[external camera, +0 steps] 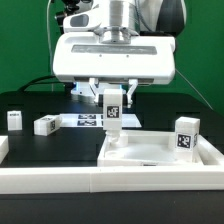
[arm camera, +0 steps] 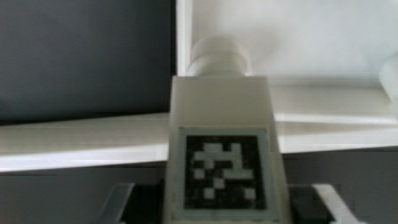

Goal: Assemble square table

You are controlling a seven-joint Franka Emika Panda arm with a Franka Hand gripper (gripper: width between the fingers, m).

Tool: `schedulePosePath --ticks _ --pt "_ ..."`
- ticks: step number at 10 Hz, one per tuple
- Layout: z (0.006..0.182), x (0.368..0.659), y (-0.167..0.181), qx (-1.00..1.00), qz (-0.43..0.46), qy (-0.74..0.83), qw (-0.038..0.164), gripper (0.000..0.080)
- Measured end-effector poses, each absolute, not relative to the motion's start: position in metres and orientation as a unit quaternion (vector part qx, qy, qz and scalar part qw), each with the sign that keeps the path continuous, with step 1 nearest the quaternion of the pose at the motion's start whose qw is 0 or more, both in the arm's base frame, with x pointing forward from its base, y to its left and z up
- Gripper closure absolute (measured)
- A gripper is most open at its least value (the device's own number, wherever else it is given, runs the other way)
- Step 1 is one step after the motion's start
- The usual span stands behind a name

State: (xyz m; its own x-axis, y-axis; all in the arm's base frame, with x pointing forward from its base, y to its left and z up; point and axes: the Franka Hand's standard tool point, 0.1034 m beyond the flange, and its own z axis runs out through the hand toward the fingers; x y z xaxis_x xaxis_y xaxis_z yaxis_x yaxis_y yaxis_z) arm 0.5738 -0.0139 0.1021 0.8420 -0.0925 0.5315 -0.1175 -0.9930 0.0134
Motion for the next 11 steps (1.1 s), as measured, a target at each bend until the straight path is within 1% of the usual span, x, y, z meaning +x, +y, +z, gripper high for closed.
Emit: schedulePosePath --ticks 1,2,3,4,7,11 --pt "0.102 0.579 -0.016 0.951 0.303 -0.054 0.031 0.0509" --pt "0.086 0.575 -0.009 0.965 0.257 -0.053 0.018 0.0509" --pt "0.093 0.583 -0.006 0.963 0.265 -0.052 0.016 0.0509" --pt "0.090 0.581 -0.008 0.963 0.263 -0.053 0.017 0.0509" --pt "0.090 0.581 -0.007 0.964 0.261 -0.053 0.017 0.0509" --pt "0.099 0.597 -0.012 0.964 0.260 -0.051 0.014 0.0509"
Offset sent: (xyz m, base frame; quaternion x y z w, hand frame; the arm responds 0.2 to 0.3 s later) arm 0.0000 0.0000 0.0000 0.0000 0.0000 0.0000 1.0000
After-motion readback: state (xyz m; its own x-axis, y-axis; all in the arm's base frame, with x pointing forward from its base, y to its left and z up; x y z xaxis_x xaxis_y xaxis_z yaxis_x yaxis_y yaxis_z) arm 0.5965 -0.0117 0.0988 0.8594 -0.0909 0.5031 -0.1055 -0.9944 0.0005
